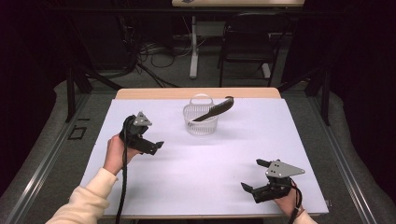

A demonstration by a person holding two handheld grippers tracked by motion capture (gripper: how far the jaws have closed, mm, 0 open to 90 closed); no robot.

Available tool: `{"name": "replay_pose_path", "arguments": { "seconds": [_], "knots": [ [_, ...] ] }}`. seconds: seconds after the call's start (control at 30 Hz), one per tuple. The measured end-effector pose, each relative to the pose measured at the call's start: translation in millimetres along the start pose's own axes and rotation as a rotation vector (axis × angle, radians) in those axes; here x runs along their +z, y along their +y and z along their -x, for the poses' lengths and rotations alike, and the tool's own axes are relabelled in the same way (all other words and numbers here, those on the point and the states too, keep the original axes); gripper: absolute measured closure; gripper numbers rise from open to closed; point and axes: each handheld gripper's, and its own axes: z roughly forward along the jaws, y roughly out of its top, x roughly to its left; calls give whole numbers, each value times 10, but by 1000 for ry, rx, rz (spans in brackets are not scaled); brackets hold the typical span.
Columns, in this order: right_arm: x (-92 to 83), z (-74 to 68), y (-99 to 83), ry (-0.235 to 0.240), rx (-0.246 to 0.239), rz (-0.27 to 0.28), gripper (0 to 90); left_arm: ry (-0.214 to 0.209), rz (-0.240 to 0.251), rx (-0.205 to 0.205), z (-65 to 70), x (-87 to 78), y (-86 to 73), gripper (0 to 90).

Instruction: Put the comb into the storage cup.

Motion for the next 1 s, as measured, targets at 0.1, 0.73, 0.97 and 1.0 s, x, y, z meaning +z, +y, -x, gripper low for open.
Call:
{"name": "replay_pose_path", "arguments": {
  "seconds": [0.1,0.73,0.97,1.0],
  "knots": [
    [1,1,-1,0,0,1,0,5,4,-6,25,-42,-67,0],
    [3,-2,-1,-3,-1,-5,0,13,27,-48,220,-222,-466,0],
    [4,-1,-2,-5,0,-7,0,19,31,-81,264,-256,-673,0],
    [5,-3,-2,-5,1,-8,0,19,35,-86,272,-258,-708,0]
  ]
}}
